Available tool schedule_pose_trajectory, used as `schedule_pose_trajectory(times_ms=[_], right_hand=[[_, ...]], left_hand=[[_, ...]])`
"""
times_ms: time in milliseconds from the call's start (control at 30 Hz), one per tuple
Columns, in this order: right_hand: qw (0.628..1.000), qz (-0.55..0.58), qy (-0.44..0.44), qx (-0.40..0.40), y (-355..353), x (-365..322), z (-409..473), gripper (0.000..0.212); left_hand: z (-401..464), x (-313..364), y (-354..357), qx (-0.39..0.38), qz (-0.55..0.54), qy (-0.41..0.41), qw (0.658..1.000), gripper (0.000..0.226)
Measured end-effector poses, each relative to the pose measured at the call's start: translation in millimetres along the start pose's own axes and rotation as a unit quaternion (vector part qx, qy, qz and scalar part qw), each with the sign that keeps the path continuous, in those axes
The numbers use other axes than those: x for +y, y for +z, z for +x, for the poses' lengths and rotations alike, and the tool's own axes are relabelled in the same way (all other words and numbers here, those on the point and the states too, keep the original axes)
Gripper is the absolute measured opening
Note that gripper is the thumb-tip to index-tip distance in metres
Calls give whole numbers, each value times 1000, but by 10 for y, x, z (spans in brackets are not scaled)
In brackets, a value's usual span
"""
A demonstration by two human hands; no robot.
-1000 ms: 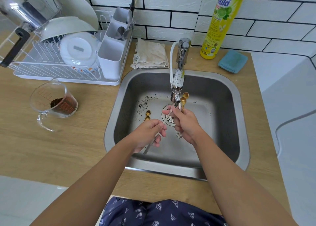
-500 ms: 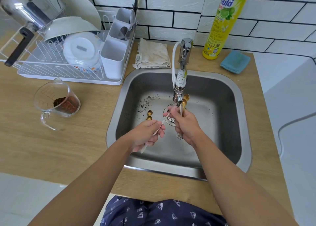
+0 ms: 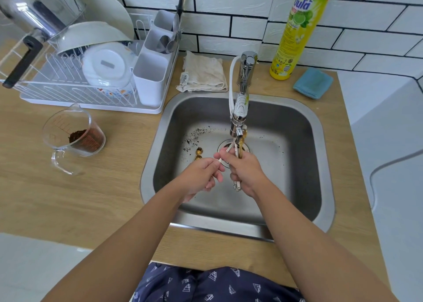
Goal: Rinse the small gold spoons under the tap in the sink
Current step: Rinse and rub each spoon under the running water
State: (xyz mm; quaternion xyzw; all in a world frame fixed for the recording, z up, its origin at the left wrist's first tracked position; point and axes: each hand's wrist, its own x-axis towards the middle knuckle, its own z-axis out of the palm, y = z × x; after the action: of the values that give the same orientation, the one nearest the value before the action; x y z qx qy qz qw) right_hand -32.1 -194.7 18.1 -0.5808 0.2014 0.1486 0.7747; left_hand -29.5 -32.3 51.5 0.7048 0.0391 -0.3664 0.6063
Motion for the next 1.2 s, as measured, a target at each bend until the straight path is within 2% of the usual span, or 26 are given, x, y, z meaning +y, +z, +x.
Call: schedule_pose_trajectory(times_ms=[100, 200, 300, 367, 500, 633, 700, 800, 867, 933, 967, 1033, 1100, 1200], right_hand=[[999, 21, -11, 26, -6, -43, 20, 16], [988, 136, -26, 68, -115, -140, 105, 17], [994, 112, -12, -1, -87, -126, 74, 7], [998, 66, -4, -13, -39, -76, 27, 11], [997, 42, 11, 64, -44, -73, 72, 12], [1000, -18, 19, -12, 27, -25, -10, 23], [999, -31, 8, -4, 42, -72, -7, 24], [992, 108, -6, 60, -60, -178, 105, 26], [984, 173, -14, 32, -125, -194, 133, 33], [986, 165, -13, 6, -149, -181, 95, 17], [988, 155, -15, 14, -166, -176, 83, 8], [987, 141, -25, 75, -220, -182, 75, 10], [974, 147, -39, 169, -300, -212, 64, 16], [954, 158, -50, 251, -408, -240, 30, 13]], left_hand=[[-12, 40, 17, -14, -14, -3, 1000, 27], [-57, 28, -32, -65, -102, -34, 992, 24], [-99, 38, -60, -108, -238, -98, 960, 21], [-115, 38, -23, -104, -228, -114, 961, 22], [-120, -16, 25, -39, -99, -46, 993, 24], [-104, 15, 16, -25, -89, -23, 995, 24], [-106, 21, 11, -30, -87, -22, 995, 24], [-119, -13, -27, -56, -113, -38, 991, 24], [-104, -36, -63, -86, -176, -63, 979, 25], [-44, -34, -65, -100, -251, -84, 959, 25], [8, -26, -48, -95, -271, -88, 954, 25], [135, -4, 9, -60, -243, -62, 966, 23], [279, 49, 84, -10, -135, 9, 991, 17], [466, 162, 235, 46, -17, 87, 995, 12]])
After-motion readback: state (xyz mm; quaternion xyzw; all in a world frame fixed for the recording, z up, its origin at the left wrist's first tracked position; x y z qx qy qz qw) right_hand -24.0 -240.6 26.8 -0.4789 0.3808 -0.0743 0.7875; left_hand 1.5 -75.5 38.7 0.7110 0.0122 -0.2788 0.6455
